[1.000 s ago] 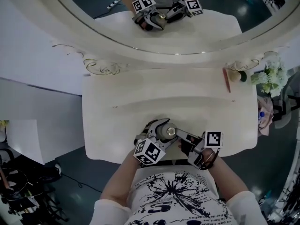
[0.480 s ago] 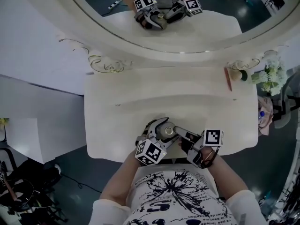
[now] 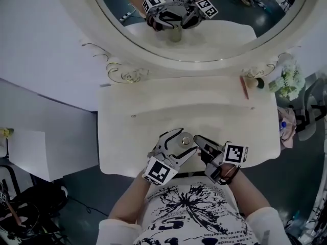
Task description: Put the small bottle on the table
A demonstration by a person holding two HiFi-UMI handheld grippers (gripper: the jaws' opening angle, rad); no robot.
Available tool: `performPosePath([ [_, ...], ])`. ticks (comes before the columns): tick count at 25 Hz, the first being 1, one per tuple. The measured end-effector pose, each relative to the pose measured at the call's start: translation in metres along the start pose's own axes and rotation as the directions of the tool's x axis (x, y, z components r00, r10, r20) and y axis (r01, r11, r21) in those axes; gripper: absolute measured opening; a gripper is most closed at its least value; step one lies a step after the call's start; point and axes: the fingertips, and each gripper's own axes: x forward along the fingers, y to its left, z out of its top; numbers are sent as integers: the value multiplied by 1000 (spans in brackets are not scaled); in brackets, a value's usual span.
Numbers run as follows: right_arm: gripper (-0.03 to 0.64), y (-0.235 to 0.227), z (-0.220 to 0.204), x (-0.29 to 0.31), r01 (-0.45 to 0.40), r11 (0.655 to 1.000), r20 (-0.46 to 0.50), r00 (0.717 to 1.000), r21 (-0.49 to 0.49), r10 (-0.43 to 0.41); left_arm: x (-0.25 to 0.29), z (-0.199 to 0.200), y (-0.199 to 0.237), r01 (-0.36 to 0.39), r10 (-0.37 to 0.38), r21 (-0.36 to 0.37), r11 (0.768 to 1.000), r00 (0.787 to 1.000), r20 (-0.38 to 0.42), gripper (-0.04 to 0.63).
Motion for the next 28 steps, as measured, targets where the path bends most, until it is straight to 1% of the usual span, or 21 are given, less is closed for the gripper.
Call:
performPosePath([
  [1, 72, 4, 3, -3, 12, 999, 12, 1000, -41, -12, -4, 8, 3, -16, 16, -9, 1000, 999, 33, 319],
  [3, 60, 16, 6, -8, 26, 990, 23, 999, -135, -23, -14, 22, 11, -59, 60, -23, 998, 995, 83, 167],
  [6, 49, 36, 10, -13, 36, 955, 37, 999, -295, -27, -29, 28, 19, -112, 115, -50, 992, 991, 67, 89],
  [7, 46, 42, 12, -15, 47, 937, 49, 998, -346, -32, -33, 31, 22, -130, 134, -55, 990, 989, 63, 59],
  [9, 37, 52, 17, -19, 73, 893, 82, 996, -444, -41, -40, 34, 30, -169, 172, -56, 984, 984, 51, 30],
  [12, 26, 67, 26, -25, 114, 812, 142, 989, -572, -38, -46, 33, 39, -207, 208, -70, 976, 978, 6, 20],
  [15, 20, 81, 33, -29, 151, 722, 192, 981, -675, -26, -54, 38, 47, -227, 227, -84, 970, 974, -14, 20],
  [19, 20, 97, 36, -30, 202, 566, 230, 973, -799, -22, -65, 55, 52, -247, 248, -65, 967, 969, 7, 20],
  [22, 20, 104, 38, -29, 237, 458, 251, 967, -856, -31, -71, 63, 56, -265, 266, -49, 963, 963, 31, 20],
  [23, 20, 105, 38, -28, 246, 432, 258, 966, -867, -34, -72, 65, 58, -269, 271, -53, 962, 962, 40, 20],
  [24, 20, 106, 39, -28, 253, 414, 262, 964, -874, -37, -74, 66, 59, -273, 276, -57, 960, 960, 47, 20],
  [25, 20, 106, 40, -28, 258, 403, 265, 963, -878, -40, -74, 67, 60, -276, 279, -58, 959, 959, 52, 20],
  [28, 18, 104, 42, -27, 270, 396, 272, 961, -878, -51, -75, 71, 59, -277, 280, -53, 959, 958, 67, 20],
])
